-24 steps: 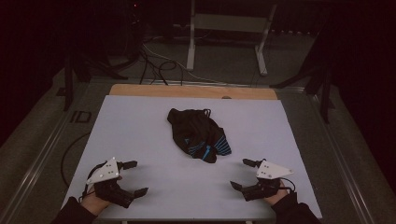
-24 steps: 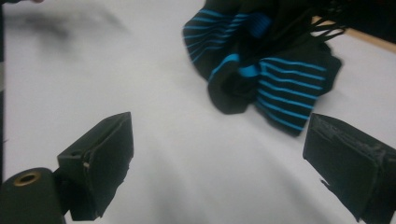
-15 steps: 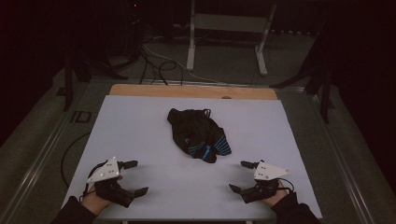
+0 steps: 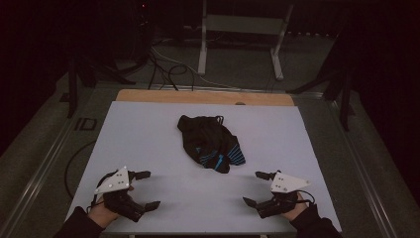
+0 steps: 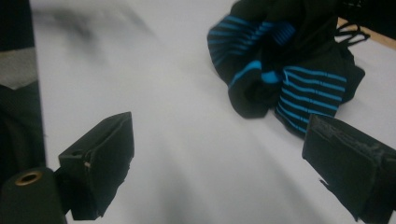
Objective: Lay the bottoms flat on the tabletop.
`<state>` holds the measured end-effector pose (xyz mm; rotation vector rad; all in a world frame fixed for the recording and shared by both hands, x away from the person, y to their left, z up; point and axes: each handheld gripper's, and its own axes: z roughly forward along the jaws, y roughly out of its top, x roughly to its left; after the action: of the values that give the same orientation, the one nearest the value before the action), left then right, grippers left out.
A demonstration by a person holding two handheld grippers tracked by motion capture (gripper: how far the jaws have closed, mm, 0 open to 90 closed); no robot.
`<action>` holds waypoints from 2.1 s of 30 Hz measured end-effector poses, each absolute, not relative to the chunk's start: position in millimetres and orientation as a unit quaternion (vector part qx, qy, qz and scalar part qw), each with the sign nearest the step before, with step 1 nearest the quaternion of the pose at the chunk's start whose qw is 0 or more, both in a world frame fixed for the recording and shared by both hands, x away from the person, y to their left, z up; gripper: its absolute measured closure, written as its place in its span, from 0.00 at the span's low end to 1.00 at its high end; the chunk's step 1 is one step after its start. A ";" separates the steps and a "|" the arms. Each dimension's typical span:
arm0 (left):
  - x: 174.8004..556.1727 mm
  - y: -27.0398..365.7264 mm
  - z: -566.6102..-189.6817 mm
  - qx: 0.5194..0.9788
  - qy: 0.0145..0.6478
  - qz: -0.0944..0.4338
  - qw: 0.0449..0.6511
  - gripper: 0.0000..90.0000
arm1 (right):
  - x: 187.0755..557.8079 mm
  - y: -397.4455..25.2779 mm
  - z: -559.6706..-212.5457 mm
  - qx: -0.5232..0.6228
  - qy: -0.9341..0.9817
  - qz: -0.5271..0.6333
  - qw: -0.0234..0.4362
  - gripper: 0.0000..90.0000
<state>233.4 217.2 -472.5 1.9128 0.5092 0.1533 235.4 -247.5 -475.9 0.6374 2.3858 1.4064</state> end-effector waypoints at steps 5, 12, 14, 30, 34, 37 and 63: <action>232.5 213.6 -464.2 0.807 0.203 0.066 0.550 0.00 | 233.2 -250.3 -457.5 0.224 0.822 0.497 0.162 0.10; 237.6 214.2 -456.0 0.804 0.205 0.067 0.554 0.00 | 236.9 -253.0 -433.8 0.219 0.821 0.493 0.187 0.10; 239.4 214.5 -453.4 0.801 0.207 0.067 0.557 0.00 | 237.9 -251.6 -428.2 0.222 0.820 0.492 0.191 0.10; 253.2 206.0 -433.8 0.803 0.203 0.073 0.556 0.00 | 257.4 -243.9 -397.4 0.222 0.809 0.493 0.231 0.10; 259.3 202.6 -431.5 0.800 0.215 0.081 0.554 0.00 | 268.2 -240.4 -393.1 0.233 0.797 0.497 0.253 0.10; 264.6 199.9 -430.4 0.799 0.221 0.082 0.554 0.00 | 271.6 -237.4 -392.7 0.235 0.796 0.495 0.258 0.10; 312.0 155.9 -448.8 0.790 0.253 0.093 0.550 0.00 | 307.1 -191.5 -441.1 0.276 0.795 0.490 0.227 0.10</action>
<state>312.0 155.9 -448.8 1.8708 0.5994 0.2196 307.1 -191.5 -441.1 0.7613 2.1913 1.3513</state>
